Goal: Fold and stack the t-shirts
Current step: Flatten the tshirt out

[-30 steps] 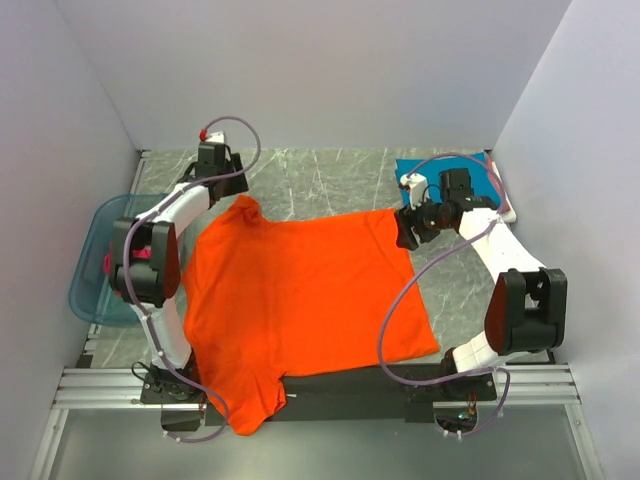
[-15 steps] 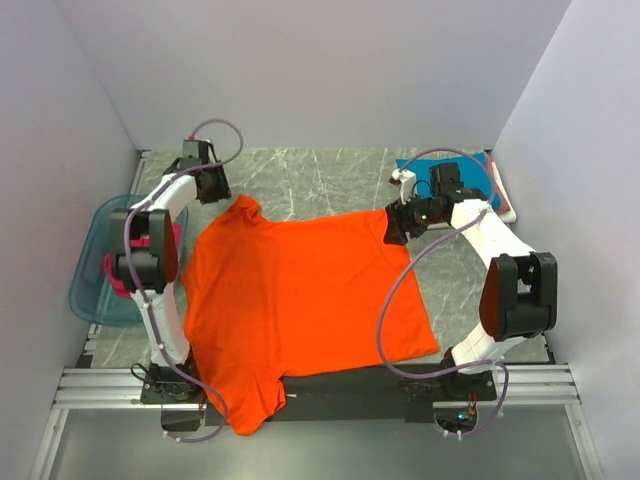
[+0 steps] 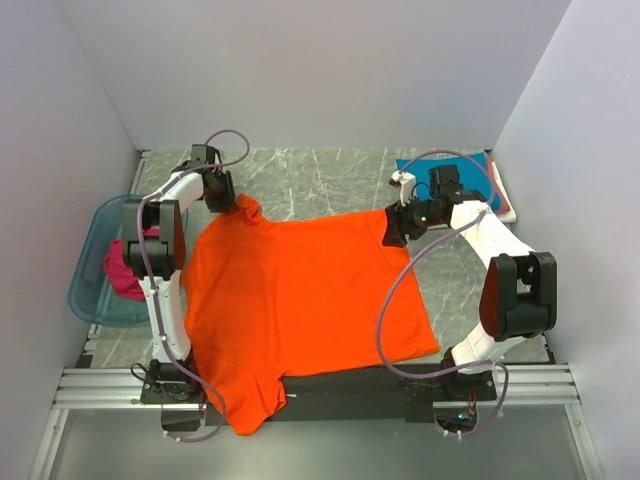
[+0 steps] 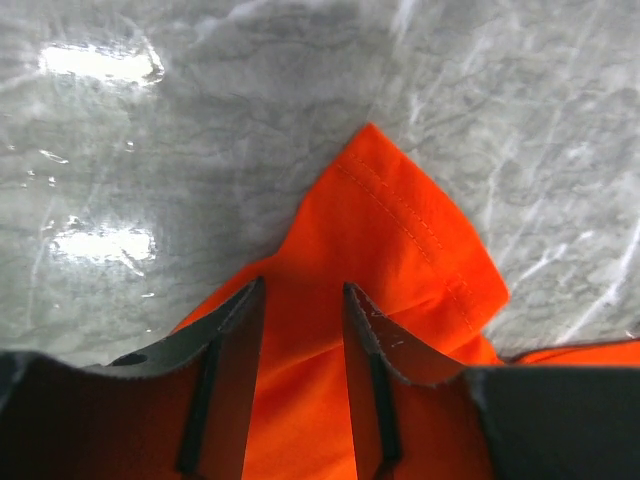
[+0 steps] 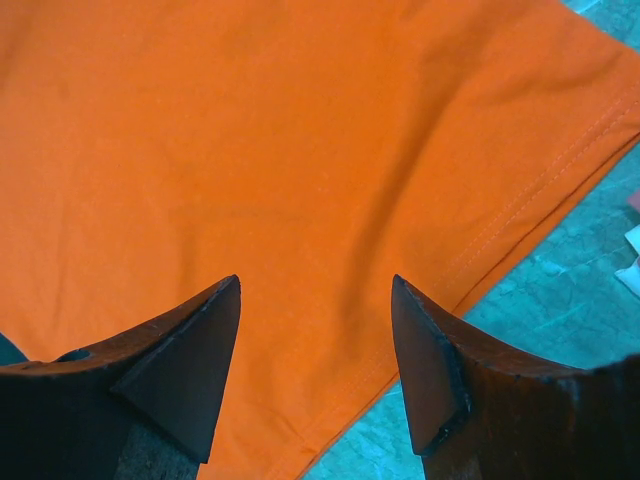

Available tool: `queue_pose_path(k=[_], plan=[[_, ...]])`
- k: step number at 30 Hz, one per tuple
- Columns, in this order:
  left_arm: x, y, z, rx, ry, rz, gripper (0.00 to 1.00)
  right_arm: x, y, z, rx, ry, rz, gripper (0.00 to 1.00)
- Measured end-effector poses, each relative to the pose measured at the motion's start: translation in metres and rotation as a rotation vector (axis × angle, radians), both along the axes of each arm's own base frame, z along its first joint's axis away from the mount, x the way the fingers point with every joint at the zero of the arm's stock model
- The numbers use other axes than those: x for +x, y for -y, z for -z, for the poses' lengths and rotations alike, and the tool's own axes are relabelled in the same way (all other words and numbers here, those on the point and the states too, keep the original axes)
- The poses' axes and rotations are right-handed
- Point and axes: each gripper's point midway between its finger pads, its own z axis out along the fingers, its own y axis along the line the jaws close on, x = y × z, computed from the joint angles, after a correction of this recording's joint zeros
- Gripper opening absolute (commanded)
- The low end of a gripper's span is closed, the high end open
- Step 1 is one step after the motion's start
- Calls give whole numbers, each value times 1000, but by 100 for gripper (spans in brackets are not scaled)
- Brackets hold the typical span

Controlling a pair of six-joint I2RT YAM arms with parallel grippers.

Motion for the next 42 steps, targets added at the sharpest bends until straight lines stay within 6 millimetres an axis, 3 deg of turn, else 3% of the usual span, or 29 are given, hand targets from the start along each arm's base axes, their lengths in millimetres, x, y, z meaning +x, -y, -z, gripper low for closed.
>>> queue_pose_path(k=[8,20,24,28,33,38,42], plan=[[9,-2,2,92,4,-19,36,-1,-2,-1,10,-2,-4,68],[23,-27,3,256,25,-127,34,-1,-2,-1,11,-2,-4,68],[29,-31,1,255,23,-139,40,-1,-1,-1,10,-2,-4,68],[33,-27,0,222,39,-119,57,-1,-1,-1,10,-2,-5,68],[41,-21,-8,166,53,-72,57,-1,-1,-1,10,-2,-5,68],[73,-16,-27,142,131,8,56,-1,-1,-1,11,-3,-5,68],[69,-14,-17,142,111,87,56,0,0,-1,15,-3,0,68]])
